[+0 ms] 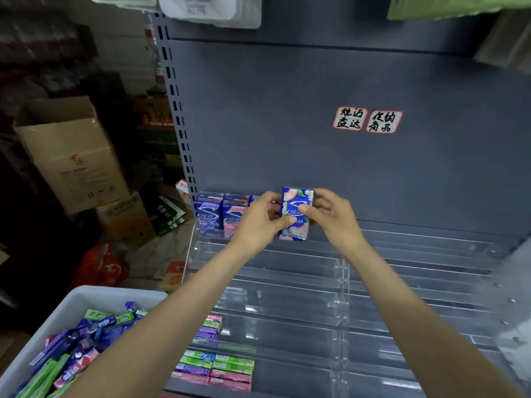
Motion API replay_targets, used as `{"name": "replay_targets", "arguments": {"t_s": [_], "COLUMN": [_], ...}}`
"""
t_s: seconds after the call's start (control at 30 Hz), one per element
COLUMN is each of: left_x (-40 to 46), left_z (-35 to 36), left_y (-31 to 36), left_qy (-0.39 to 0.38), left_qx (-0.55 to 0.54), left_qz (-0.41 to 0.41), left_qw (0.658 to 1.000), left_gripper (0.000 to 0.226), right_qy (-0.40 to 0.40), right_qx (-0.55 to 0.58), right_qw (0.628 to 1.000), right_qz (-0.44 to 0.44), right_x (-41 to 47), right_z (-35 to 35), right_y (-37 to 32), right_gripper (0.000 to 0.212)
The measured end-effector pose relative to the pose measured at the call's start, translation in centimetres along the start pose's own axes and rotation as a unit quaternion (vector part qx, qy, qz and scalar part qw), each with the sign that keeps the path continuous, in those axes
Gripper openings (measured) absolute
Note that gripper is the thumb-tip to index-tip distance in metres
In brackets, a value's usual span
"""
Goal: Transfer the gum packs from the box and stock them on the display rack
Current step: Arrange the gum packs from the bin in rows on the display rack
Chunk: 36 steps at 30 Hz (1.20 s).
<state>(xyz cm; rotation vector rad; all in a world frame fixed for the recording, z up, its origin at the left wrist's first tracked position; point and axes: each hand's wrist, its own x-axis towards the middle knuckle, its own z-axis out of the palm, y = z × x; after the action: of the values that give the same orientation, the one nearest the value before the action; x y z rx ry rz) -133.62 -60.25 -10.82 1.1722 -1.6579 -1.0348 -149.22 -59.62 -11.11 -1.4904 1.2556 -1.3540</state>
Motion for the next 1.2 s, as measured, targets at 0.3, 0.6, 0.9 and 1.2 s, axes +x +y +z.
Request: {"name": "replay_targets", "arguments": {"t_s": [0.3,0.6,0.9,1.2], "left_x": [0.3,0.9,0.6,-2.1], "left_z": [-3.6,-3.7,-3.6,-5.5], "left_y": [-2.3,-2.9,-3.5,-3.2], "left_qy": [0.021,0.011,0.020,0.098], "left_qx": [0.453,0.520,0.508,0.414], "left_qz": [0.143,0.125,0.146,0.161], "left_qw": [0.880,0.845,0.849,0.891], "left_gripper": [0.051,0.051,0.055,0.034], "right_qy": [0.100,0.142,0.113,0.111], "right_qx": [-0.075,-0.125,-0.193,-0.290], "right_qw": [0.992,0.982,0.973,0.950], "right_qz": [0.015,0.010,0.053,-0.043], "right_x": [0.0,-0.2,-0.9,-2.8], "right_z": [0.7,3.2,4.6,4.0], "right_y": [3.6,4.2,4.2,1.6], "right_gripper": [0.029,0.038,0.049,0.052]}}
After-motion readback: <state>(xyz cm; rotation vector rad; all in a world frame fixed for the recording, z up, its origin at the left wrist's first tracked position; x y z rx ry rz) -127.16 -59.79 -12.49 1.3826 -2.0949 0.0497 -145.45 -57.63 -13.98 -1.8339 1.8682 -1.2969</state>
